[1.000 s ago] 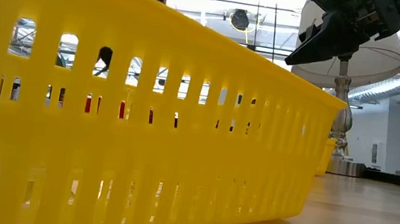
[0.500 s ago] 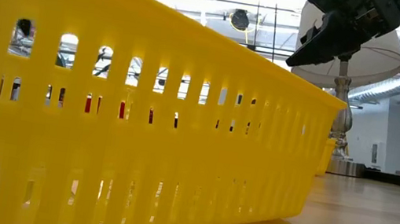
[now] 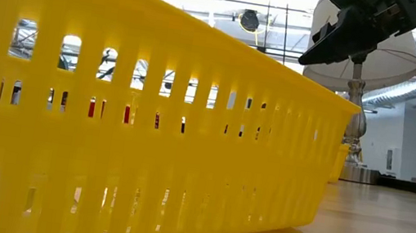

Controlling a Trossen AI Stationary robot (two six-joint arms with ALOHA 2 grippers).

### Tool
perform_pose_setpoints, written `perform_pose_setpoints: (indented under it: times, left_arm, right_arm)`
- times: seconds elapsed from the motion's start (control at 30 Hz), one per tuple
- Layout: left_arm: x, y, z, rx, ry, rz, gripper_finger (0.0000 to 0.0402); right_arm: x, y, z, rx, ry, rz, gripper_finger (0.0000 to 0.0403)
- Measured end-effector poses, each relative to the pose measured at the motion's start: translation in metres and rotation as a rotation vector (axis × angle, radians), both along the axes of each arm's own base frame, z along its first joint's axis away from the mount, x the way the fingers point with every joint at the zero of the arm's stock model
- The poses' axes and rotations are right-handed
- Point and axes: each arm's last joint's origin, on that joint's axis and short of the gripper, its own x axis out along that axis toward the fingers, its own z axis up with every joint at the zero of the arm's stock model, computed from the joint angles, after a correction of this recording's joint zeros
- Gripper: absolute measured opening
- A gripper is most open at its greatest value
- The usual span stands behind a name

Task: Stack baskets by color
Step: Stack the bottom black bin on top of the top black bin

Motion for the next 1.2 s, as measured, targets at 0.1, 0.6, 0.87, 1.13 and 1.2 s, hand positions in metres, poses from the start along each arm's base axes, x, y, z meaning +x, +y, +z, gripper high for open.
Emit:
perform_pose_setpoints:
  times: [0.1,0.6,0.87,1.13,1.2]
  left_arm:
    - [-0.005,-0.006,0.000,-0.019,0.013,-0.078,0.0152]
    - [-0.007,-0.013,-0.029,-0.080,-0.031,-0.257,0.0152]
    - [-0.011,-0.011,-0.031,-0.085,0.019,-0.251,0.0152]
    - [-0.015,-0.013,-0.033,-0.069,0.034,-0.275,0.0152]
    - [-0.014,-0.015,-0.037,-0.055,0.047,-0.297,0.0152]
  right_arm:
    - [0.000,0.000,0.000,-0.006,0.000,0.004,0.0073]
    - [0.000,0.000,0.000,-0.013,0.000,0.009,0.0073]
    - [0.000,0.000,0.000,-0.025,-0.001,0.018,0.0073]
    - [0.000,0.000,0.000,-0.026,-0.001,0.017,0.0073]
    - [0.000,0.000,0.000,-0.028,-0.001,0.019,0.0073]
